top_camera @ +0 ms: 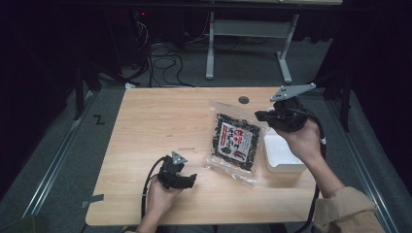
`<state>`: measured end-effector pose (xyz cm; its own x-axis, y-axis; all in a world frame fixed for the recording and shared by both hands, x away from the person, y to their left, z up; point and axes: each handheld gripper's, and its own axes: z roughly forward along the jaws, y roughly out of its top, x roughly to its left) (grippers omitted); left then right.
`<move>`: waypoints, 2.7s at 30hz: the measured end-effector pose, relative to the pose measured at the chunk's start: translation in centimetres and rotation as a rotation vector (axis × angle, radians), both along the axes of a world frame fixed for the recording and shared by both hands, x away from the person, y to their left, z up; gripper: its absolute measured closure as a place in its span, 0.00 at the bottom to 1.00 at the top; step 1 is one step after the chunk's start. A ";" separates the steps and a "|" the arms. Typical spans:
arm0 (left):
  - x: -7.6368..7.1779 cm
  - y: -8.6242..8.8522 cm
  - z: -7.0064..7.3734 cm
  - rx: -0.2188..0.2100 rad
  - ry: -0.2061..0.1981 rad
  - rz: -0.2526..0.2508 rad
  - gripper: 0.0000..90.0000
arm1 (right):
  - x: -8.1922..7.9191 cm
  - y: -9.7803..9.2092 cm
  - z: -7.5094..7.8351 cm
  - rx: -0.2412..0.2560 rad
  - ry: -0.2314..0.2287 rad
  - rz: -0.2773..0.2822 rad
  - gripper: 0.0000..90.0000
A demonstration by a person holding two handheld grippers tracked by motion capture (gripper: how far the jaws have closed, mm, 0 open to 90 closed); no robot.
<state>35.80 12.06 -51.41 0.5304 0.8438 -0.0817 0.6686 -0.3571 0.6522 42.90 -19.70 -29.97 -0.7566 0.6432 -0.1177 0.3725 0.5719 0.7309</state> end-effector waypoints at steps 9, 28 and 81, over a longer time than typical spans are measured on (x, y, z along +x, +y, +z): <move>0.0 0.0 0.0 -0.002 0.000 -0.002 0.30 | 0.3 -0.3 1.6 0.012 -0.030 -0.027 1.00; 0.0 -0.1 -0.1 0.002 0.001 -0.008 0.30 | 1.1 -2.0 4.0 0.037 -0.071 -0.105 1.00; 0.0 -0.3 -0.2 0.015 0.003 -0.014 0.30 | 0.1 -13.3 5.5 0.106 -0.170 -0.348 1.00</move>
<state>35.79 11.80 -51.62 0.5422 0.8373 -0.0706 0.6655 -0.3766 0.6445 43.00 -32.97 -24.48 -0.4668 0.8729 -0.1419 0.3994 0.3512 0.8468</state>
